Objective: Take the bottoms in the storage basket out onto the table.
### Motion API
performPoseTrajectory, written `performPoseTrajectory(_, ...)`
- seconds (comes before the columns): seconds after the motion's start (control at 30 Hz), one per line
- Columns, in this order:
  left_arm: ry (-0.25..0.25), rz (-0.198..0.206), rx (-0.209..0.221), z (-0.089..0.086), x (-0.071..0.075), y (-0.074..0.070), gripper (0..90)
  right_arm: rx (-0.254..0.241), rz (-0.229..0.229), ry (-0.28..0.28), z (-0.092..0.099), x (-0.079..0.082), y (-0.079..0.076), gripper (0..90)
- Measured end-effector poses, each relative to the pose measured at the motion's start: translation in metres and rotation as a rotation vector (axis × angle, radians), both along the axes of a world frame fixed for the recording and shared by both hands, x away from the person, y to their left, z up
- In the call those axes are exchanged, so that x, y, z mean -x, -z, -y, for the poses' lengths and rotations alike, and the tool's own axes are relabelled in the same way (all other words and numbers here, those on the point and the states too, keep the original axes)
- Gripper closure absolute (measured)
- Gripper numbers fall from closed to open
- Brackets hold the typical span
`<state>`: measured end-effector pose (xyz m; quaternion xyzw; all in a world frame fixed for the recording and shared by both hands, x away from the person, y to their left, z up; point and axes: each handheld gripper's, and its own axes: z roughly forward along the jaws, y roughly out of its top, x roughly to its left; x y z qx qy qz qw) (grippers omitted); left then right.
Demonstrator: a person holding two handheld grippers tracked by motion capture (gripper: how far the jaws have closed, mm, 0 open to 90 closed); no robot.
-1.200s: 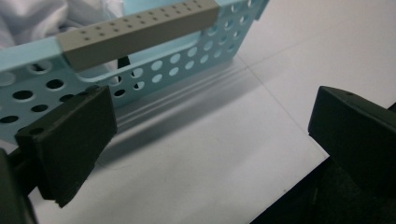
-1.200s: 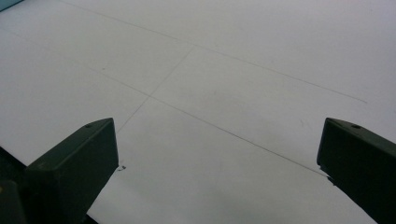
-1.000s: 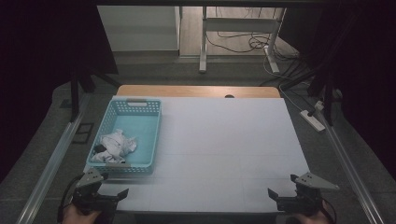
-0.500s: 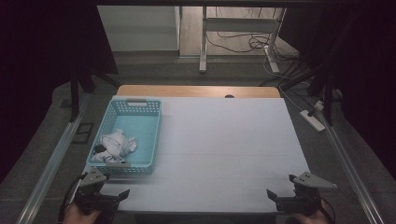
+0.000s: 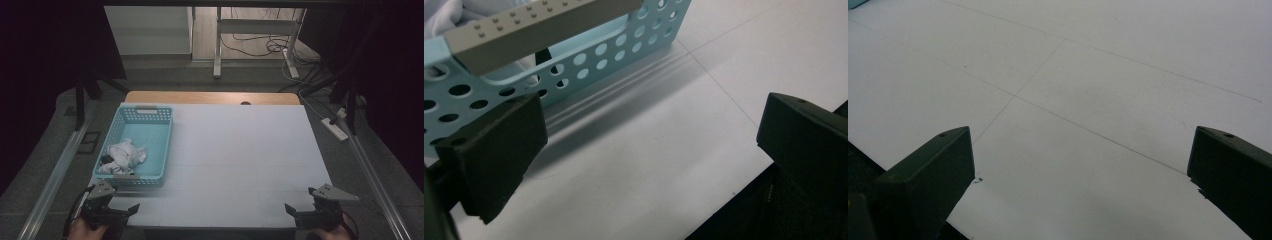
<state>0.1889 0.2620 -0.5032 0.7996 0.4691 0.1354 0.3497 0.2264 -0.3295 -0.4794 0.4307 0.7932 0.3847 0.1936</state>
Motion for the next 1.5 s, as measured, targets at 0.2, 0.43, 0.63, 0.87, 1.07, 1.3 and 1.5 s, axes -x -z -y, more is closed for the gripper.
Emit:
performPoseTrajectory(0.2,0.016,0.012,0.001,0.003,0.001,-0.003,0.0,0.005,-0.001,-0.005,-0.001,0.000,0.000,0.0)
performPoseTrajectory(0.43,0.033,0.019,-0.002,0.005,0.001,-0.007,0.0,0.009,-0.003,-0.007,-0.001,0.000,0.000,0.0)
performPoseTrajectory(0.63,0.033,0.048,-0.003,0.002,0.003,-0.014,0.0,0.014,-0.004,-0.008,-0.002,0.000,0.000,0.0)
performPoseTrajectory(0.87,0.044,0.056,0.007,-0.001,0.001,-0.019,0.0,0.021,-0.007,-0.011,-0.003,0.000,0.001,0.0)
performPoseTrajectory(1.07,0.057,0.047,0.031,-0.003,-0.001,-0.024,0.0,0.020,-0.009,-0.012,-0.003,-0.001,0.001,0.0)
performPoseTrajectory(1.3,0.071,0.064,0.037,-0.007,-0.005,-0.028,0.0,0.023,-0.010,-0.011,-0.003,-0.001,0.001,0.0)
performPoseTrajectory(1.5,0.060,0.067,0.042,-0.009,-0.009,-0.030,0.0,0.022,-0.013,-0.012,-0.003,-0.001,0.001,0.0)
